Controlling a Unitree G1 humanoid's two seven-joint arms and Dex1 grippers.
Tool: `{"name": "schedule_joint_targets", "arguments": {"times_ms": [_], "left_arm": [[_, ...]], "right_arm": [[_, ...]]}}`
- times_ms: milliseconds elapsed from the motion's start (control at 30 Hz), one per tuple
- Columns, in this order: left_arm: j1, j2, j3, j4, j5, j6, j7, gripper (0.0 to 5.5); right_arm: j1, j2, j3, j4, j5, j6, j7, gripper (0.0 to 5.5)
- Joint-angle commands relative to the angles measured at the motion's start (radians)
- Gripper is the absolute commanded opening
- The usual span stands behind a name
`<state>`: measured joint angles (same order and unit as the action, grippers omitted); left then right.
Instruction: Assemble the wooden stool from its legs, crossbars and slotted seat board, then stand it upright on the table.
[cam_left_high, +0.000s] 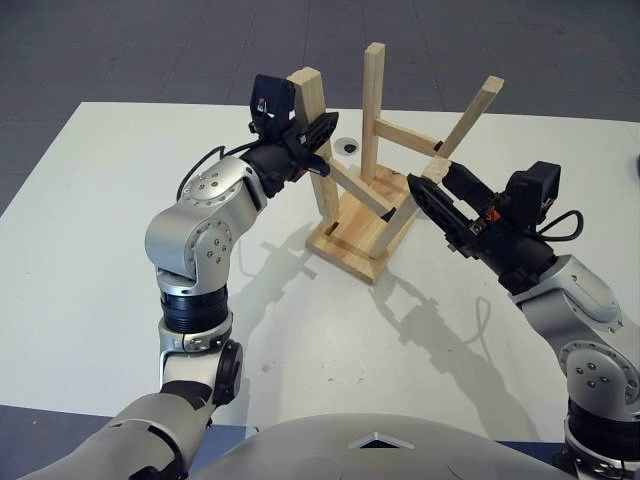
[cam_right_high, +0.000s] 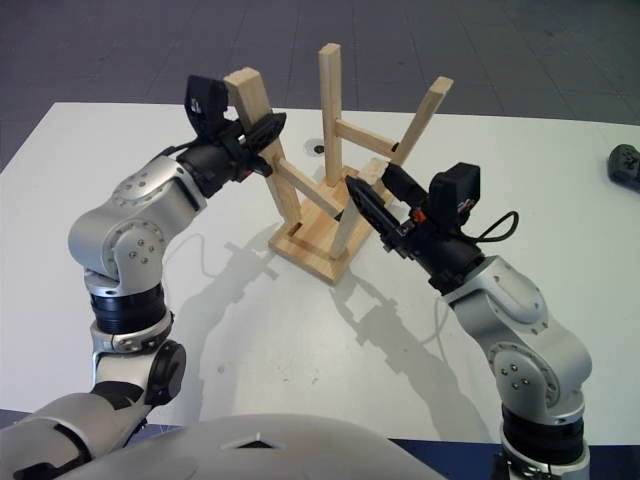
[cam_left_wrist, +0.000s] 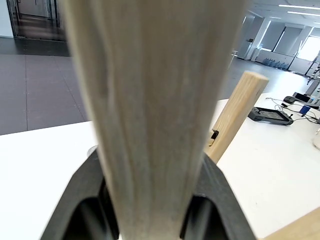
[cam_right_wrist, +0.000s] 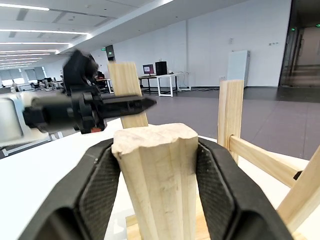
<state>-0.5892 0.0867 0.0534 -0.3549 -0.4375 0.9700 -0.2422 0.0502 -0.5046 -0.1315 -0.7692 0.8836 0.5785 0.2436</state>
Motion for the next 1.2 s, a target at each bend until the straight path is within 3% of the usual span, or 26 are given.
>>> {"name": "schedule_joint_targets", "arguments": {"times_ms": [33, 333, 833, 1200], "left_arm": [[-0.023, -0.021, -0.076, -0.005, -0.093, 0.022, -0.105, 1.07], [0.087, -0.044, -0.132, -0.057, -0.086, 0.051, -0.073, 1.07], [0.2, 0.013, -0.207, -0.024, 0.01, -0.026, -0.054, 1.07], [0.173, -0.036, -0.143, -0.011, -0.022, -0.013, -0.006, 1.07]], "right_arm": [[0.035, 0.02, 0.044, 0.007, -0.016, 0.031, -0.015, 2.22], [0.036, 0.024, 0.032, 0.001, -0.023, 0.029, -0.026, 2.22], [0.033, 0.015, 0.014, -0.001, -0.026, 0.039, -0.025, 2.22], [0.037, 0.011, 0.018, -0.003, -0.031, 0.045, -0.018, 2.22]]}}
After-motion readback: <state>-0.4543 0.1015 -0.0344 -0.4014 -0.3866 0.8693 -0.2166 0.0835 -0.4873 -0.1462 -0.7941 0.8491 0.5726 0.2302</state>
